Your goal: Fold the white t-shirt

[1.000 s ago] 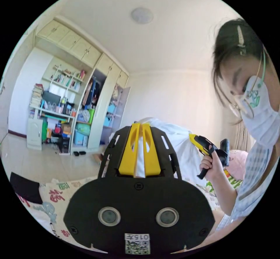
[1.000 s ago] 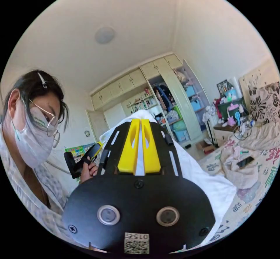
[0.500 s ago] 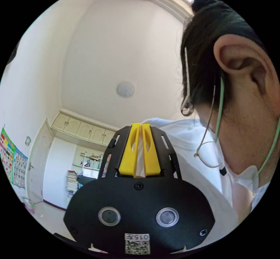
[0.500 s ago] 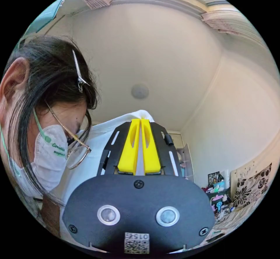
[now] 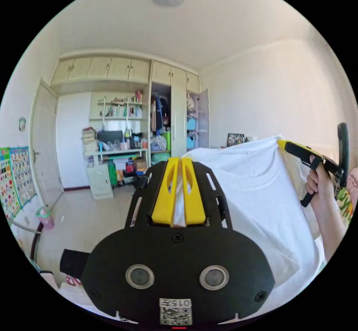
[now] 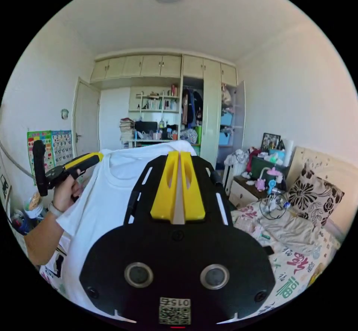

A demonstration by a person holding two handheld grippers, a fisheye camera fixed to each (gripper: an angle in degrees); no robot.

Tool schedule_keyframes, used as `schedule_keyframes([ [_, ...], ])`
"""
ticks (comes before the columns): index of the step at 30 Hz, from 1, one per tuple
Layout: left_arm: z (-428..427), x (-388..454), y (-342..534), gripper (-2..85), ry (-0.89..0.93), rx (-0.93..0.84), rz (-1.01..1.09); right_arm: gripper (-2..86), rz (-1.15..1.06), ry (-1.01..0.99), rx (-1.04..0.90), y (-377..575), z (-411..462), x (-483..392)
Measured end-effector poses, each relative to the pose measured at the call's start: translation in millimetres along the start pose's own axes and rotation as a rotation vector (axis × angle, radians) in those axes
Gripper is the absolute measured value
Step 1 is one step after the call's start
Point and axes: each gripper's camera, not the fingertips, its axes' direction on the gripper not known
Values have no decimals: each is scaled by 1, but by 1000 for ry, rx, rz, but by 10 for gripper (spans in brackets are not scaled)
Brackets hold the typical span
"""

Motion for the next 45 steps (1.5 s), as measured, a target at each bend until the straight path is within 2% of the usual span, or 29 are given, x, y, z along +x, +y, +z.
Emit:
schedule_keyframes([
  [1, 28, -7, 8, 27, 15, -41, -18, 12, 11, -5, -75, 3, 26, 9],
  [3, 122, -30, 48, 63, 43, -211, -64, 49, 146, -64, -344, 28, 110, 55],
  [6, 163, -59, 111, 82, -8, -407, -84, 68, 342, -183, -476, 75, 135, 108],
  [10, 109, -101, 209, 81, 32, -545, -82, 81, 356, -262, -650, 151, 104, 138],
  [12, 55, -136, 272, 87, 129, -744, -202, 93, 387, -262, -912, 212, 86, 146],
  [14, 14, -157, 305, 95, 150, -894, -328, 101, 441, -255, -1078, 249, 73, 147],
  [17, -35, -177, 324, 107, 159, -1015, -507, 110, 510, -360, -1230, 279, 68, 134],
  [20, -35, -178, 324, 109, 223, -1110, -519, 94, 462, -402, -1300, 286, 76, 118],
  [22, -29, -180, 317, 98, 201, -1125, -472, 64, 376, -310, -1289, 280, 76, 119],
  [24, -25, -189, 307, 76, 179, -1146, -436, 26, 343, -301, -1283, 272, 78, 125],
  [26, -27, -198, 296, 46, 195, -1159, -408, 3, 352, -402, -1329, 271, 81, 127],
  [27, -26, -206, 290, 24, 260, -1172, -432, -2, 373, -470, -1333, 270, 81, 129],
  [29, -24, -224, 280, 12, 316, -1177, -506, -4, 417, -482, -1331, 266, 82, 140],
  [31, -20, -248, 255, 5, 374, -1086, -571, -4, 524, -499, -1242, 248, 82, 168],
  [33, 5, -288, 198, 0, 460, -925, -624, -4, 668, -520, -1047, 205, 89, 222],
  [34, 14, -296, 179, -1, 484, -883, -627, -4, 686, -519, -994, 190, 92, 235],
  [36, 55, -323, 90, -3, 622, -703, -632, -5, 706, -560, -770, 114, 108, 278],
  [38, 77, -336, 15, -3, 688, -575, -627, -5, 720, -625, -624, 54, 118, 298],
  [42, 67, -343, -148, -4, 732, -354, -479, -5, 509, -582, -425, -79, 98, 306],
  [45, 21, -344, -212, -4, 773, -267, -362, -5, 405, -604, -349, -123, 64, 303],
])
